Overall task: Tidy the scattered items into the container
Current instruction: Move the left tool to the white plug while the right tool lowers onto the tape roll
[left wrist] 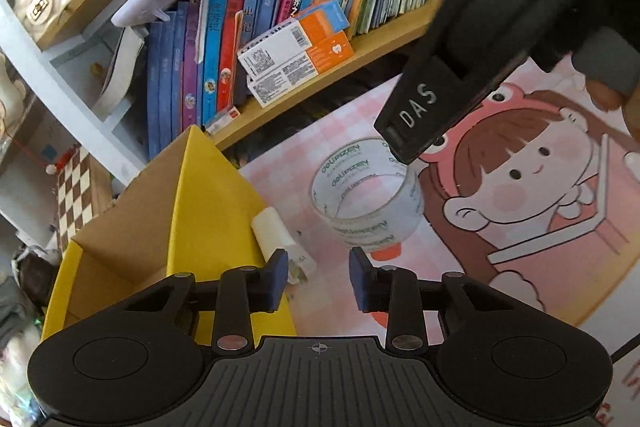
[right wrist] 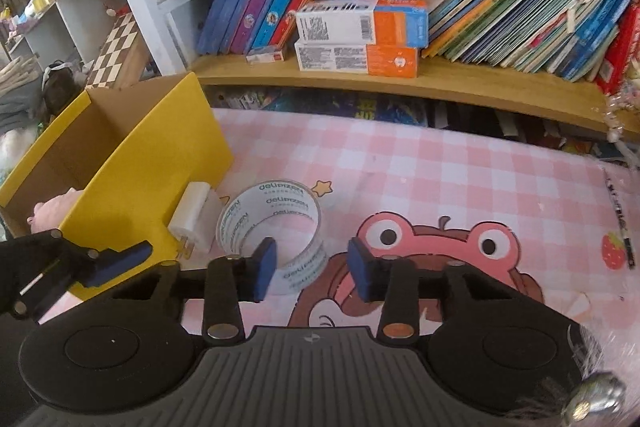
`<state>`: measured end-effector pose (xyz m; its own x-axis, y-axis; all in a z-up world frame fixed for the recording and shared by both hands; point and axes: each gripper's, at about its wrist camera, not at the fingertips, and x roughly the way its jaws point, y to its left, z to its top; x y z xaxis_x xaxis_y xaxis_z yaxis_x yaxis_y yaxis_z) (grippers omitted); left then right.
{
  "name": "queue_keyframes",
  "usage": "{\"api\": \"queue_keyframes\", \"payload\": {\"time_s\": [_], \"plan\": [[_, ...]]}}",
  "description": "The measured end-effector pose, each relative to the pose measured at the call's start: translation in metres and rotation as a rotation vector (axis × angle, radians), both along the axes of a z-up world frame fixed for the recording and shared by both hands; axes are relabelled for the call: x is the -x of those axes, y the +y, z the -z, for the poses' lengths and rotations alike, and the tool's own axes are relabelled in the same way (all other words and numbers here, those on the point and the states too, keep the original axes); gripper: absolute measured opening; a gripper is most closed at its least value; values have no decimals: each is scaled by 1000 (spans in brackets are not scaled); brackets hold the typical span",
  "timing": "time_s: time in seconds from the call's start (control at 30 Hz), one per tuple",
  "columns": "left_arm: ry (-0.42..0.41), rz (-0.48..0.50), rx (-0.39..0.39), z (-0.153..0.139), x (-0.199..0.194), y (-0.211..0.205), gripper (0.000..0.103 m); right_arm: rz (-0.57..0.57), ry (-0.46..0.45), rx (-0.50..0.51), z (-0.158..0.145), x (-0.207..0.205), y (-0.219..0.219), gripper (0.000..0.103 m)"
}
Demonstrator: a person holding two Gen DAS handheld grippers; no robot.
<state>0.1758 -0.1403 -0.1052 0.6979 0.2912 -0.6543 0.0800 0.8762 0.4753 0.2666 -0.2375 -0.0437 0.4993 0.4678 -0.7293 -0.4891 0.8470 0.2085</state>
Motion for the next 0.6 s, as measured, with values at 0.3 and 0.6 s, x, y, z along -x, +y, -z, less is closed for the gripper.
{"api": "queue_keyframes", "payload": {"time_s": [0.3, 0.6], "plan": [[-54, -111, -31, 14, -18, 5, 36, -37, 58, 12, 21, -29, 14, 24], [-63, -179, -50, 28, -43, 7, 37, -73, 47, 41, 25, -42, 11, 7]]}}
